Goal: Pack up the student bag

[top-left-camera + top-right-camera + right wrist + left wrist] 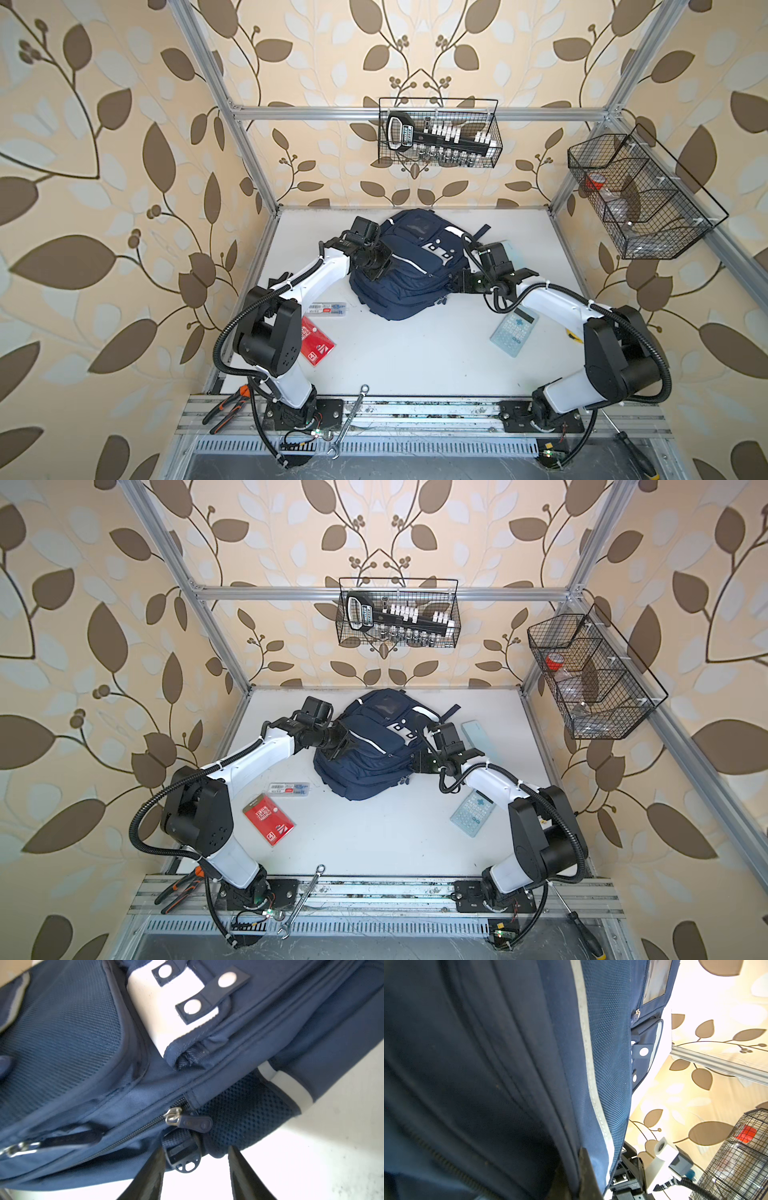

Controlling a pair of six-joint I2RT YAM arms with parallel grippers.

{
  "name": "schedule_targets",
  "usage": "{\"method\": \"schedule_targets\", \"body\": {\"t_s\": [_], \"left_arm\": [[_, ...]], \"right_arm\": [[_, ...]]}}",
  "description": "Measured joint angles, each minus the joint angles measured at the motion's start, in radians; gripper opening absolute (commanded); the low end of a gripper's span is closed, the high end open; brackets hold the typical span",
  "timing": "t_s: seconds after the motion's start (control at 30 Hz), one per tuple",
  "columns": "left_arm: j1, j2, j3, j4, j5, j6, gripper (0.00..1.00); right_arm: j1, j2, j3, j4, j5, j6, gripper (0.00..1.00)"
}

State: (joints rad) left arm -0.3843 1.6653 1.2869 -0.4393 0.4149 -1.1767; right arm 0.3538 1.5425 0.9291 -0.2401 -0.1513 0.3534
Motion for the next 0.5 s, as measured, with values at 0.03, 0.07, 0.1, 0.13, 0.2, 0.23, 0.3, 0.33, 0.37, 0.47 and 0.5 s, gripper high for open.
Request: {"method": "schedule_targets", "body": {"t_s": [0.03,0.07,0.1,0.13,0.2,0.23,0.3,0.33,0.37,0.47,0.5], "left_arm": [[0.0,0.0,0.0,0.0,0.0,0.0,0.0],[0.0,0.0,0.0,0.0,0.0,0.0,0.0],[0.0,0.0,0.0,0.0,0.0,0.0,0.0],[0.0,0.0,0.0,0.0,0.001,0.0,0.0],[0.0,0.0,0.0,0.0,0.002,0.0,0.0],[0.0,0.0,0.0,0.0,0.002,0.0,0.0],[0.0,0.0,0.0,0.0,0.003,0.0,0.0],[0.0,0.0,0.0,0.0,0.003,0.0,0.0],[0.0,0.0,0.0,0.0,0.003,0.0,0.0],[0.0,0.0,0.0,0.0,0.004,0.0,0.0],[0.0,0.0,0.0,0.0,0.004,0.0,0.0]], "right_arm": [[0.005,0.012,0.007,-0.004,0.009,-0.007,0.5],[0.008,0.023,0.012,-0.005,0.018,-0.014,0.5],[0.012,0.037,0.02,-0.007,0.029,-0.021,0.5],[0.016,0.051,0.028,-0.01,0.041,-0.027,0.5],[0.021,0.069,0.04,-0.012,0.063,-0.038,0.5],[0.023,0.074,0.046,-0.014,0.074,-0.043,0.5],[0.024,0.079,0.055,-0.013,0.092,-0.054,0.49],[0.024,0.08,0.059,-0.012,0.098,-0.061,0.48],[0.024,0.082,0.061,-0.01,0.1,-0.068,0.47],[0.025,0.094,0.062,0.005,0.099,-0.1,0.41],[0.026,0.098,0.062,0.01,0.098,-0.106,0.38]]}}
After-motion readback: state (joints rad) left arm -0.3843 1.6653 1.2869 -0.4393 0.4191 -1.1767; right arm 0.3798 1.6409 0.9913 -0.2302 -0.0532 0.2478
